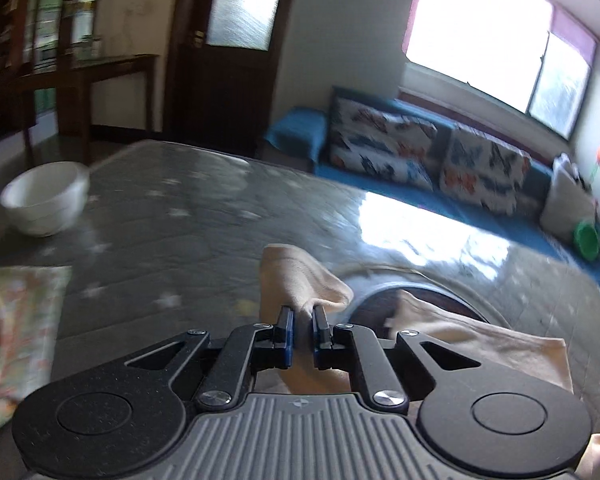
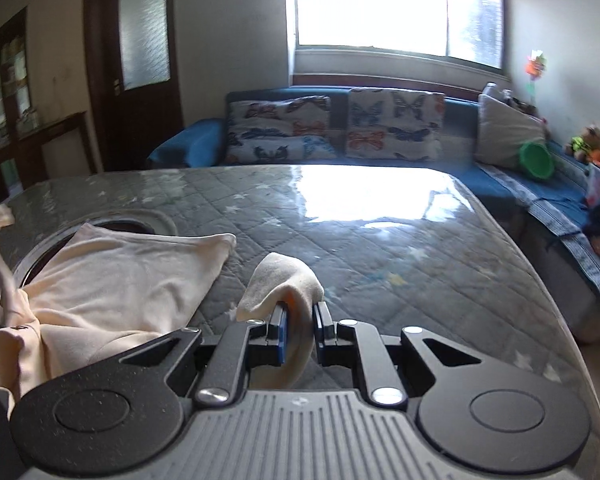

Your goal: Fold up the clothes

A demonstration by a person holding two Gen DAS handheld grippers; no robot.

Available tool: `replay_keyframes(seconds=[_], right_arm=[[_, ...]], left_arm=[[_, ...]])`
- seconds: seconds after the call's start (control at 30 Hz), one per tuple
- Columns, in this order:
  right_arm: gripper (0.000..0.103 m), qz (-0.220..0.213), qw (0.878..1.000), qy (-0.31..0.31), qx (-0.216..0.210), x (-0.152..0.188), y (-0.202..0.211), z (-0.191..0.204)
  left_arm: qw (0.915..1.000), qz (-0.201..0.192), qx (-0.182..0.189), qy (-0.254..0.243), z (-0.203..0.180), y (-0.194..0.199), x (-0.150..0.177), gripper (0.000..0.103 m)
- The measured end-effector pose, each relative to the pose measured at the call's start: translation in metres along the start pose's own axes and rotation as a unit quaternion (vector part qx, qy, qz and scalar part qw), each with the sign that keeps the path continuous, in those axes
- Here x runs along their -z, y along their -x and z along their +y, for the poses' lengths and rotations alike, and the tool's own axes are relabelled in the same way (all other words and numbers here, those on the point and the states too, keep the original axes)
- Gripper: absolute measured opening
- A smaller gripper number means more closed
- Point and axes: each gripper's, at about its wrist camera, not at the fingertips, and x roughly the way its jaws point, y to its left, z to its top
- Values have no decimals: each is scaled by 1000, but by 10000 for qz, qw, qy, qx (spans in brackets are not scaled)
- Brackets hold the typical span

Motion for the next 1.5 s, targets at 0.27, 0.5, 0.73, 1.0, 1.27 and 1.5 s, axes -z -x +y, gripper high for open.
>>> replay_keyframes(seconds=[0.27,0.5,0.73,1.0,1.27,1.5], right_arm=[[13,22,9984,-529,194,27,26,-16],[18,433,9949,-674,620,51,22,-31],[41,282,9974,-415,513,44,31,-25],[43,356,9990,-26,260,33,-5,2],[33,549,9950,591,591,43,-33,19],[10,302,9937,408,1004,55,-3,-3]], left_arm=[[9987,249,-375,246,67,51,38,10],[9929,774,-861,288,98,47,72,29],[9958,481,-774,-43,86,66,73,43],[9951,532,515,-662,23,78,84,46],[9757,894,1545,-1273,-54,68,110,46],[9501,1093,2145,-1982,-91,72,140,46]])
